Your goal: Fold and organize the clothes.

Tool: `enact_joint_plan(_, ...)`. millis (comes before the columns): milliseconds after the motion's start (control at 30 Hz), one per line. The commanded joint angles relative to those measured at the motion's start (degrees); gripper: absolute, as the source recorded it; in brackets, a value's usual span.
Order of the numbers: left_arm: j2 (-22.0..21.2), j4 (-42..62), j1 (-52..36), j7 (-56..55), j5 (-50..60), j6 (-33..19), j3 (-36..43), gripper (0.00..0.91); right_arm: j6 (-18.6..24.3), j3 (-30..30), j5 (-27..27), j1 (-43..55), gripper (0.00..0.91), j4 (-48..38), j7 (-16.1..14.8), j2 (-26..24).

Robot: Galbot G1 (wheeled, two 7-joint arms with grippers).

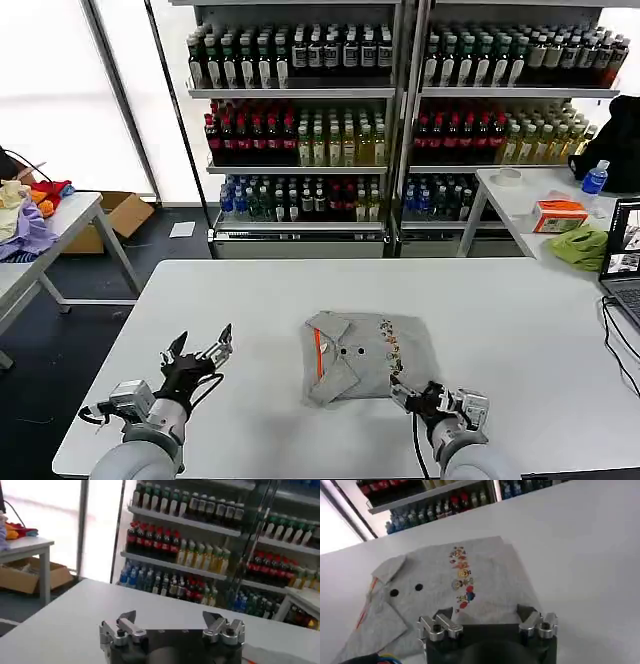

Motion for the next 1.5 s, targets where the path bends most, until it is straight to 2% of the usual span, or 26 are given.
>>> enact_joint_plan(33,-0.2,-1.1,1.0,0.7,2.6,-0.6,-0.6,0.907,-0.9,7.0,2.8,-0.7,0.907,7.0,-0.6,-1.2)
enact_joint_plan(67,-0.1,-1.4,1.2,0.9,3.0,-0.8,-0.7,0.907,-0.8,9.5,-5.5,-1.2,0.907,8.3,-2.7,-2.5)
enact_joint_plan(100,-0.1,-1.5,1.2,1.0,3.7,-1.1,-0.9,0.907,-0.8,12.3,-11.3,-1.8,0.907,9.2,-4.6,-3.8)
enact_joint_plan(133,-0.1,-1.7,1.2,1.2,4.4,-1.1,-1.1,0.907,-0.8,13.8,-14.6,-2.1,0.907,9.5,-5.8,-4.5)
enact_joint_plan(200,-0.1,-1.9,0.8,1.4,4.8,-1.5,-1.4,0.907,-0.9,18.9,-18.7,-3.8,0.907,10.0,-8.6,-8.1)
enact_joint_plan(300,-0.2,-1.6,0.2,1.5,4.9,-2.2,-1.6,0.907,0.3,23.2,-22.7,-6.6,0.907,8.6,-9.2,-10.8)
enact_joint_plan(467,-1.7,0.3,-0.5,3.1,8.1,-3.9,-1.5,0.907,3.5,23.3,-24.7,-8.8,0.907,6.4,-7.9,-9.0)
enact_joint_plan(533,-2.2,1.2,-0.5,4.0,13.3,-4.0,-1.3,0.907,3.7,23.0,-24.7,-8.7,0.907,6.4,-7.8,-7.4)
enact_joint_plan(700,-2.3,0.6,-0.1,4.9,12.8,-5.3,-0.6,0.907,4.0,22.2,-24.7,-8.5,0.907,7.0,-7.8,-4.6)
enact_joint_plan(1067,-2.2,0.9,0.4,5.3,13.1,-7.0,-1.5,0.907,6.2,22.6,-26.3,-9.0,0.907,6.3,-7.9,-2.9)
enact_joint_plan(1500,-2.8,0.5,-0.4,6.9,12.7,-5.7,-1.6,0.907,7.7,23.0,-26.9,-9.6,0.907,6.2,-8.0,-2.9)
